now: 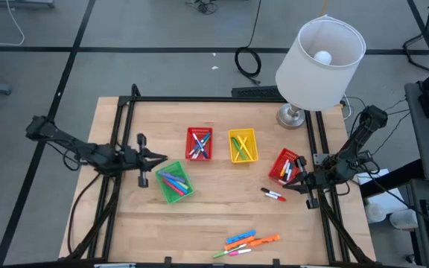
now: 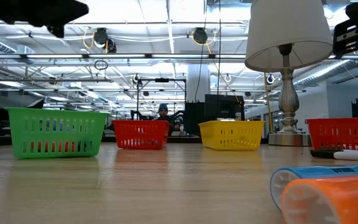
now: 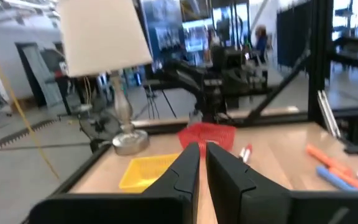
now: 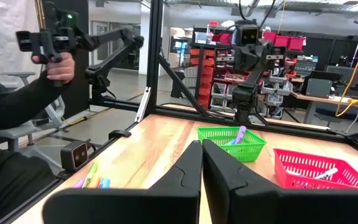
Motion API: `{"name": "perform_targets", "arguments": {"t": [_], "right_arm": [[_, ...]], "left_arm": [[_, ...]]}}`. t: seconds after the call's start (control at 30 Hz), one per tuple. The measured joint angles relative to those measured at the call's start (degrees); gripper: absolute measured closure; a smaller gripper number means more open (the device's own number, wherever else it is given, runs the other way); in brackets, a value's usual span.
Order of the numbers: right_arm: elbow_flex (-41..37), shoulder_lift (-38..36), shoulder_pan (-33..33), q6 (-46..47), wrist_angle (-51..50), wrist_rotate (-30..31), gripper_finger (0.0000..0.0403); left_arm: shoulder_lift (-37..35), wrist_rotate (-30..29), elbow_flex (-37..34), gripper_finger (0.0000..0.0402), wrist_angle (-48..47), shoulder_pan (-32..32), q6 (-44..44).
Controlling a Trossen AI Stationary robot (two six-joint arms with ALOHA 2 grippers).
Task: Pick & Place Markers
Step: Put the light blue highlighter into the green bin
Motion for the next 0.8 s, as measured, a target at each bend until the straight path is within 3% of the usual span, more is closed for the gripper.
{"name": "perform_targets", "arguments": {"t": [0.47,0.8], "right_arm": [[0.01,0.0,0.01,-0.41,0.0,0.17,0.0403],[0.02,0.0,0.02,-1.24,0.0,-0.22,0.0403]], "left_arm": [[42.14,1.27,31.14,0.0364,-8.14,-0.92,-1.2],[70.56,10.21,56.51,0.0364,-8.72,-0.35,-6.82]]}}
